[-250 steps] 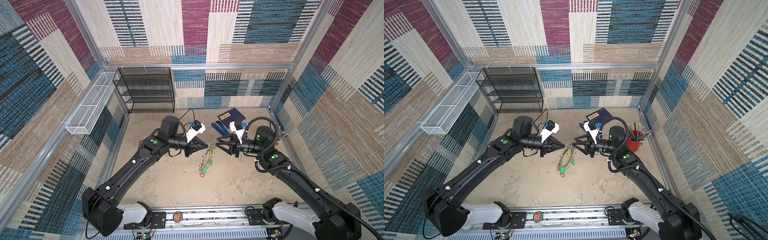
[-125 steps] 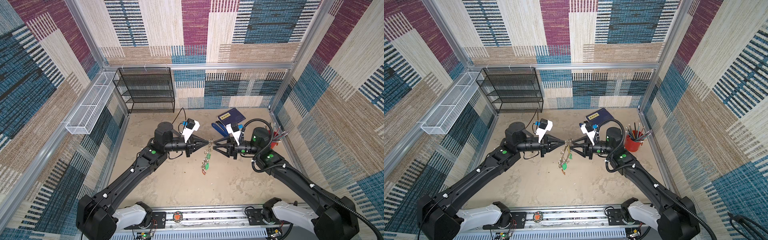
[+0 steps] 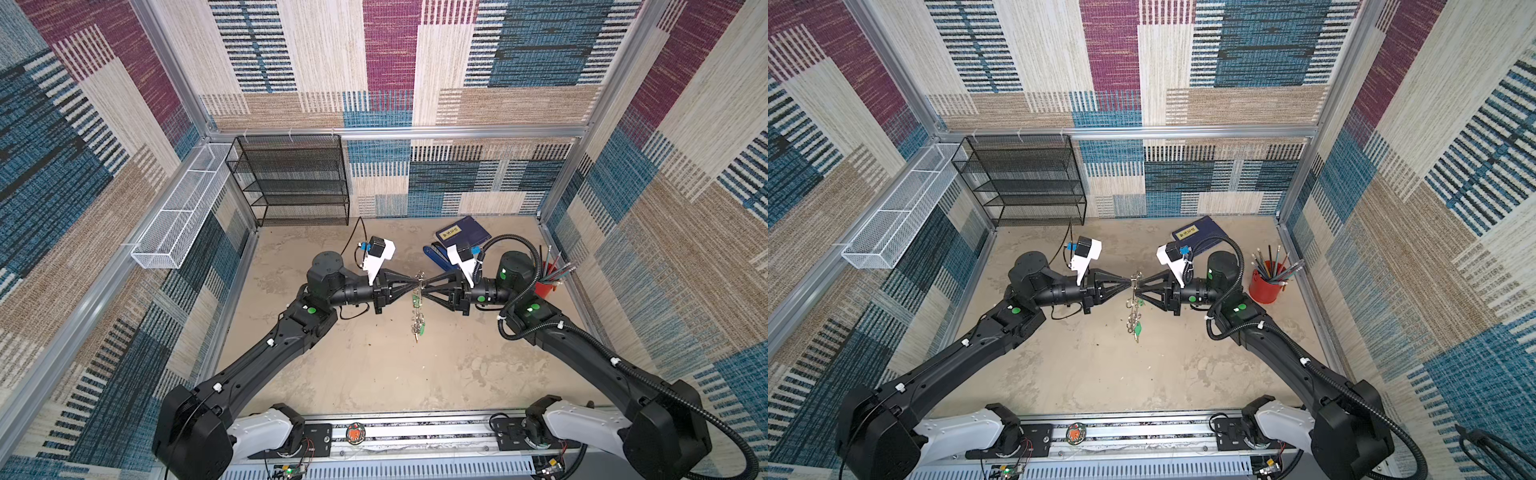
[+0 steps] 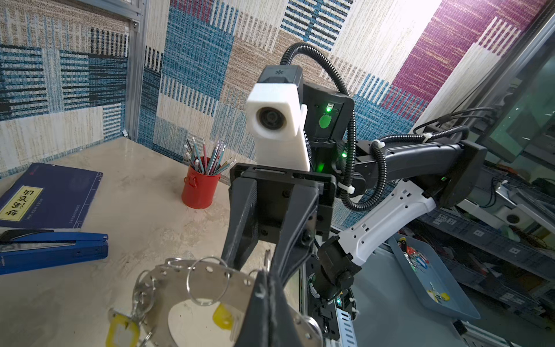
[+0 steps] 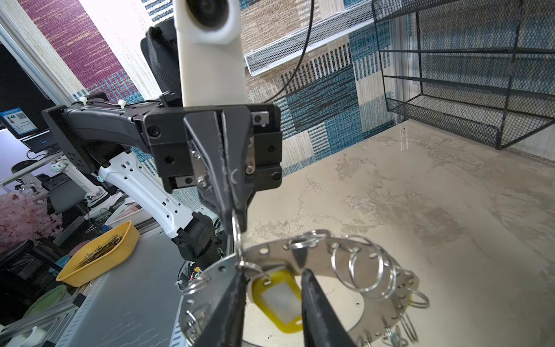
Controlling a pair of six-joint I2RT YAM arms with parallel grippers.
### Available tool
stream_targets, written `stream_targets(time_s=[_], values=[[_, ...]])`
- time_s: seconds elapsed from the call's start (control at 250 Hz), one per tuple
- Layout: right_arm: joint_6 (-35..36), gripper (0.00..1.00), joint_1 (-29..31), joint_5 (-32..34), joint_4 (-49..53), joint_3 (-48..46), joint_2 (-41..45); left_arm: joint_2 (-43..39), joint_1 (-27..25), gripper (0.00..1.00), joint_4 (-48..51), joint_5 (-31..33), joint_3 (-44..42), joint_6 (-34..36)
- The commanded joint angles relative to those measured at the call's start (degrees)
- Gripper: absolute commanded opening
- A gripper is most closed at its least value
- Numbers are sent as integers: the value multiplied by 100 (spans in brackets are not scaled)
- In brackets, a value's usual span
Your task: Put the keys on the keyring
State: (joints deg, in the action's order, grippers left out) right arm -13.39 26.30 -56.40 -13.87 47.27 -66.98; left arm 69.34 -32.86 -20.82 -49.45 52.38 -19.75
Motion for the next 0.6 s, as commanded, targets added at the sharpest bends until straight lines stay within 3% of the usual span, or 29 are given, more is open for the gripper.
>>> stream_targets(time_s=[0.0,0.596], values=[[-94,32,23,-7,-237,68,-62,14,-27,0,-601,18,-83,-227],[-93,41,41,63,-317,173,-228,293,-203,0,-1315,91,-363,-641]])
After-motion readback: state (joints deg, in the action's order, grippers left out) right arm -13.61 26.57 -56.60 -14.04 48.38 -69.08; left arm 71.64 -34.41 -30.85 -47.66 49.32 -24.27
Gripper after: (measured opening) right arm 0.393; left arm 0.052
